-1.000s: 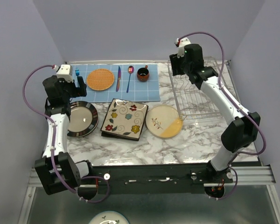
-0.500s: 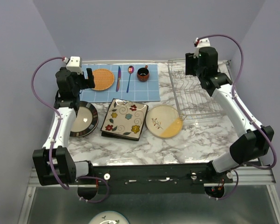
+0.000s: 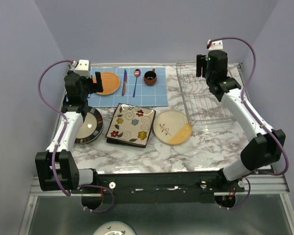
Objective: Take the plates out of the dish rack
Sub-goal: Reset both arms
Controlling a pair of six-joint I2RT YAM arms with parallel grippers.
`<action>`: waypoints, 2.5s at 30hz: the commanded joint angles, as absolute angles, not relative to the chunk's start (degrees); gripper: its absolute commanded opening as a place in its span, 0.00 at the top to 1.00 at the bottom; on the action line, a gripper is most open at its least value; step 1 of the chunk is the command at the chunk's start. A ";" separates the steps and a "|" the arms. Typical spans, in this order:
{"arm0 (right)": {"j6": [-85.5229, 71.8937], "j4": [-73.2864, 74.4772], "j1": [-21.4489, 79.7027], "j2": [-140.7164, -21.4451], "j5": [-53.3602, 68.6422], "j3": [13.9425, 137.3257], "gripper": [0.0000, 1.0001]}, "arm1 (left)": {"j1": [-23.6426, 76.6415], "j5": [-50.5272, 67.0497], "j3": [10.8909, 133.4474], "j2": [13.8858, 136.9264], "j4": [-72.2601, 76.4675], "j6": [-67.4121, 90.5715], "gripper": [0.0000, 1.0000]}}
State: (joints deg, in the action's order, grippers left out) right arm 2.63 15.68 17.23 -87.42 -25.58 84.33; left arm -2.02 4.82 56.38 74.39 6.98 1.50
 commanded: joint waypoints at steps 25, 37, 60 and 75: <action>7.74 17.84 9.05 -116.45 -14.86 96.24 0.49 | -1.50 3.17 52.56 75.15 11.07 -3.16 0.01; 6.77 18.98 8.96 -118.30 -11.69 95.45 0.50 | -1.50 2.81 51.33 74.71 11.87 -3.43 0.01; 4.13 27.59 8.61 -125.24 -8.52 103.80 0.99 | -1.58 2.20 50.10 73.39 12.39 -4.57 0.01; 4.74 28.74 3.26 -125.07 -8.70 106.61 0.99 | -1.58 2.37 50.36 73.48 12.48 -4.40 0.01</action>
